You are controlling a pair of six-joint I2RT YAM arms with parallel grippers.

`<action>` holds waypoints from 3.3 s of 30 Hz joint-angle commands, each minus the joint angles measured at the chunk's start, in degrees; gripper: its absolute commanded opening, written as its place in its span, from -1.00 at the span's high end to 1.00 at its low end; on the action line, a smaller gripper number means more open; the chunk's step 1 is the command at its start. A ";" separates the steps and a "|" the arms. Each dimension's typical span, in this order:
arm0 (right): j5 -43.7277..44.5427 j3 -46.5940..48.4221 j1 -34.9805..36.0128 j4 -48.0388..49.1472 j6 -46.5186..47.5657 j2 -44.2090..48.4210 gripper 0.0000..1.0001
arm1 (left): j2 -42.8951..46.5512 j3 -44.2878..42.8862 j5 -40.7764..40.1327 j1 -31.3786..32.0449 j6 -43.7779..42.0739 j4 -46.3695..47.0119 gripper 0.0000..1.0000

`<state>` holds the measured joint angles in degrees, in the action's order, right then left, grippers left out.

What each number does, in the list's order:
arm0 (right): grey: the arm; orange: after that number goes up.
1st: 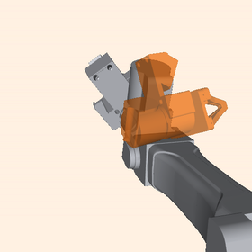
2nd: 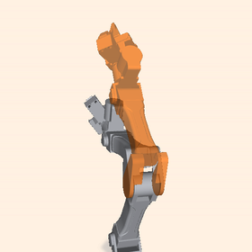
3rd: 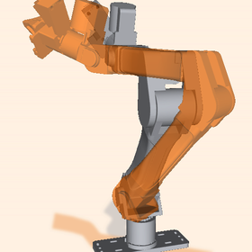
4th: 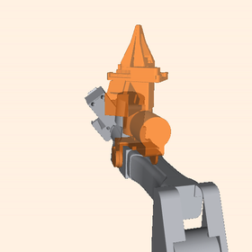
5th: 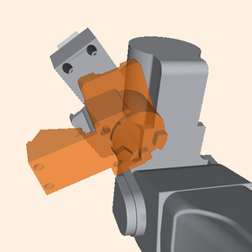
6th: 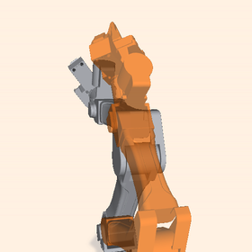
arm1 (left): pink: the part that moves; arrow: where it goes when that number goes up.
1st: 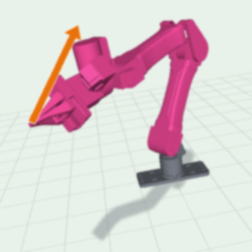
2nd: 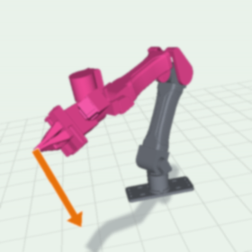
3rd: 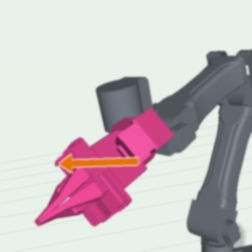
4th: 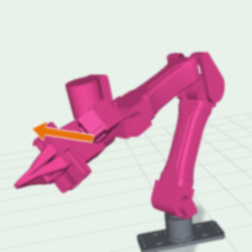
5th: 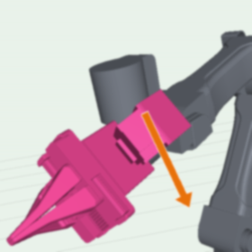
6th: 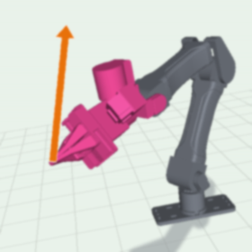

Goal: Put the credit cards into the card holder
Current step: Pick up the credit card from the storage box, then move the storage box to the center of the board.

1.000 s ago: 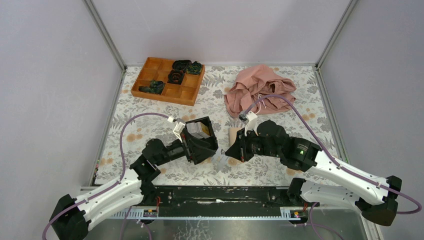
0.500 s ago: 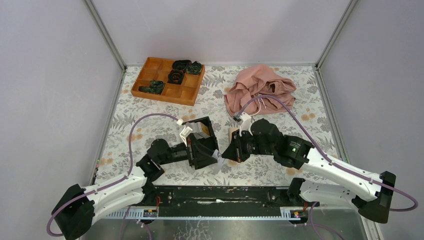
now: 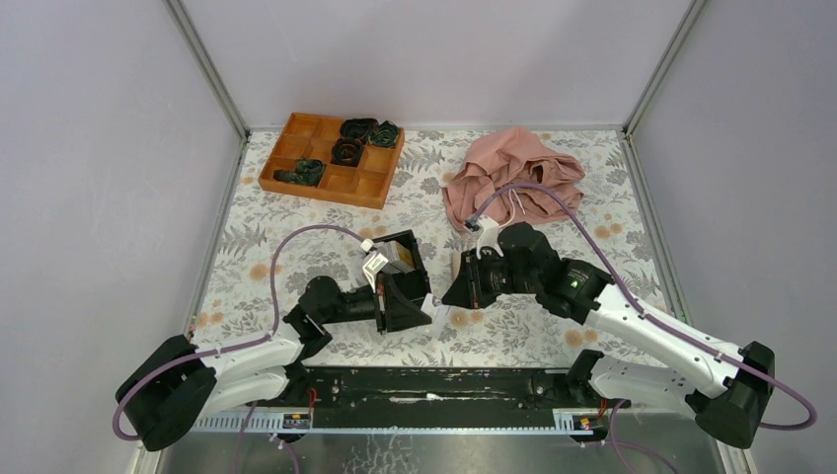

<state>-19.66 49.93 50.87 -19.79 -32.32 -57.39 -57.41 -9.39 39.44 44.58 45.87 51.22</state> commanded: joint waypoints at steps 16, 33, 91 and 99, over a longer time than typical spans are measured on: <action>39.89 -2.29 -0.36 3.98 4.45 -2.21 0.22 | -2.08 -7.64 -33.73 0.82 -0.45 -13.51 1.00; 49.53 7.07 -0.51 5.17 5.16 -26.70 1.00 | -15.44 -17.16 -39.71 1.04 -2.45 -16.42 1.00; 31.28 -11.78 -19.38 16.45 -1.69 -23.07 1.00 | -40.78 -33.70 -46.34 7.79 3.08 -19.73 1.00; 22.53 -15.75 -24.50 21.89 -4.45 -21.76 1.00 | -38.81 -35.28 -50.15 8.57 2.03 -25.35 1.00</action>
<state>8.82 35.16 28.05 -2.66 -34.63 -81.25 -97.86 -42.30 -7.03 52.56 48.58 28.82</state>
